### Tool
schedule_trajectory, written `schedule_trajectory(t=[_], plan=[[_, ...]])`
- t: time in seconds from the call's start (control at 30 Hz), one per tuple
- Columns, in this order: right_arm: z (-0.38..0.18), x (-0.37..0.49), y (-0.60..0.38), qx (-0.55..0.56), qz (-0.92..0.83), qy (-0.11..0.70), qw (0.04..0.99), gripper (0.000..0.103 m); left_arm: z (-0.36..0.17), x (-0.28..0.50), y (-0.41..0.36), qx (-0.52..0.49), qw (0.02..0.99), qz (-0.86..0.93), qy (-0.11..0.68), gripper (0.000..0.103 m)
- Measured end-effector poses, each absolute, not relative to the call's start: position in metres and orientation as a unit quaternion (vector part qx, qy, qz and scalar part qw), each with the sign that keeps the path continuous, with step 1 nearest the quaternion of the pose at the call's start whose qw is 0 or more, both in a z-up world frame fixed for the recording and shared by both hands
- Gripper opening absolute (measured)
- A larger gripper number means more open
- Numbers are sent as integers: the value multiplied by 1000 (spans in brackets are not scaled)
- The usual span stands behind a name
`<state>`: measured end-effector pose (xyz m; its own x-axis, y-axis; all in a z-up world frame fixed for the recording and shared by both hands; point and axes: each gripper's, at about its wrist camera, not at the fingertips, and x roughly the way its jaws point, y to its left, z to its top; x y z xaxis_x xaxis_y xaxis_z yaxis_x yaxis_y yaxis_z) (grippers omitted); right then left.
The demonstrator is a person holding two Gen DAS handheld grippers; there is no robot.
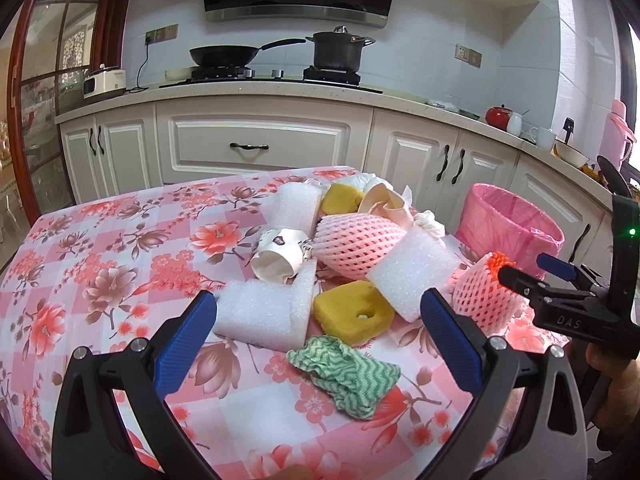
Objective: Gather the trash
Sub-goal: 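Grasp the green zigzag cloth with the left tool while the right tool grasps the orange-filled foam net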
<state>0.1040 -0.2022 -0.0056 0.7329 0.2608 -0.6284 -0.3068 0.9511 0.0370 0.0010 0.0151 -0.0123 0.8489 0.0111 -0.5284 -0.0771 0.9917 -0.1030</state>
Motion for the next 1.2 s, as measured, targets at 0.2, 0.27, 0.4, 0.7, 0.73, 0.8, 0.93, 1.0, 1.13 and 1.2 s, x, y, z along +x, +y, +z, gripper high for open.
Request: schedule_trajectory(t=[0.2, 0.27, 0.4, 0.7, 0.73, 0.8, 0.93, 1.0, 1.13, 1.2], plan=[[-21, 115, -198, -48, 153, 374, 914, 85, -20, 3, 20, -67, 956, 27, 286, 98], [-26, 118, -198, -48, 153, 385, 909, 80, -24, 4, 20, -68, 954, 26, 292, 98], [-30, 121, -197, -49, 158, 396, 903, 69, -31, 7, 20, -73, 948, 23, 309, 98], [-30, 124, -200, -46, 170, 402, 899, 47, -49, 15, 13, -71, 931, 10, 358, 98], [-29, 124, -201, -46, 171, 401, 899, 45, -50, 16, 13, -72, 929, 7, 363, 98], [-28, 124, -201, -46, 171, 400, 899, 43, -54, 18, 11, -69, 925, 0, 375, 97], [-26, 123, -204, -46, 172, 398, 900, 41, -62, 21, 8, -70, 916, -17, 394, 79], [-25, 122, -206, -46, 172, 395, 901, 41, -66, 22, 7, -71, 913, -23, 402, 75], [-23, 122, -209, -43, 173, 392, 902, 40, -71, 25, 3, -73, 907, -36, 414, 63], [-22, 122, -211, -42, 174, 390, 903, 40, -73, 26, 1, -75, 903, -45, 421, 46]])
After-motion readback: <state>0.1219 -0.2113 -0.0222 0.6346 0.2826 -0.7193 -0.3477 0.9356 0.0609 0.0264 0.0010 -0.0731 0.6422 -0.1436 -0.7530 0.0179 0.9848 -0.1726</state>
